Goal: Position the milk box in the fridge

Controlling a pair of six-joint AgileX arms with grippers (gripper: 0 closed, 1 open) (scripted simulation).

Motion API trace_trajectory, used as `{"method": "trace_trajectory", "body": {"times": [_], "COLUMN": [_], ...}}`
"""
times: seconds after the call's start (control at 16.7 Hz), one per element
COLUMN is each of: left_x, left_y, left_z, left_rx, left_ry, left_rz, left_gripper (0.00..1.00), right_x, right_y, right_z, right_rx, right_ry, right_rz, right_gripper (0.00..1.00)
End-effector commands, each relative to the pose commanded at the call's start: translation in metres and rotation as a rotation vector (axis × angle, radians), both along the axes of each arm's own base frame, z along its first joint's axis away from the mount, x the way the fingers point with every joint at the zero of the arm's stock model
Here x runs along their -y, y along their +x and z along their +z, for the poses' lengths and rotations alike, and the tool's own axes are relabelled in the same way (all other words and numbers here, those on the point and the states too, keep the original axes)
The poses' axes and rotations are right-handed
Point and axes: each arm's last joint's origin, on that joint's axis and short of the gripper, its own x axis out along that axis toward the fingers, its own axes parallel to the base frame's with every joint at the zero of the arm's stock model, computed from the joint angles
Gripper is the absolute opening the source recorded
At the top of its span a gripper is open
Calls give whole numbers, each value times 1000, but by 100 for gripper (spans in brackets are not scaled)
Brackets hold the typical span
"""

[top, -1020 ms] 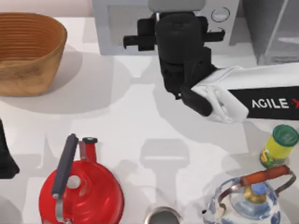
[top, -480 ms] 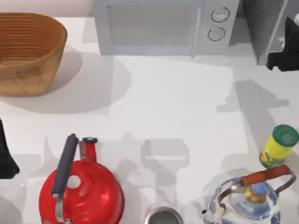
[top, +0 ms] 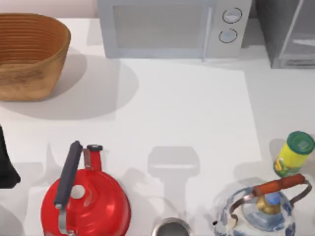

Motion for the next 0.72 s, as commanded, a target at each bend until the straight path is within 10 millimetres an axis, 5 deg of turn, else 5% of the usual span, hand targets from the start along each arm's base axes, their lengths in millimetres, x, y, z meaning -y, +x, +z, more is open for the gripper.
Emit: {"method": "trace_trajectory", "body": {"times": [0.3, 0.72], "left_x": [0, 0], "left_y": [0, 0], "left_z": [0, 0], "left_rx": [0, 0], "left_ry": [0, 0], "left_rz": [0, 0], "left_gripper": [100, 100], "right_x": [10, 10], "right_y": [-11, -11], "right_z": [-33, -35], "right_rx": [0, -2], "right_ry": [-18, -18], "right_rz": [-52, -55], "right_gripper": [0, 0]}}
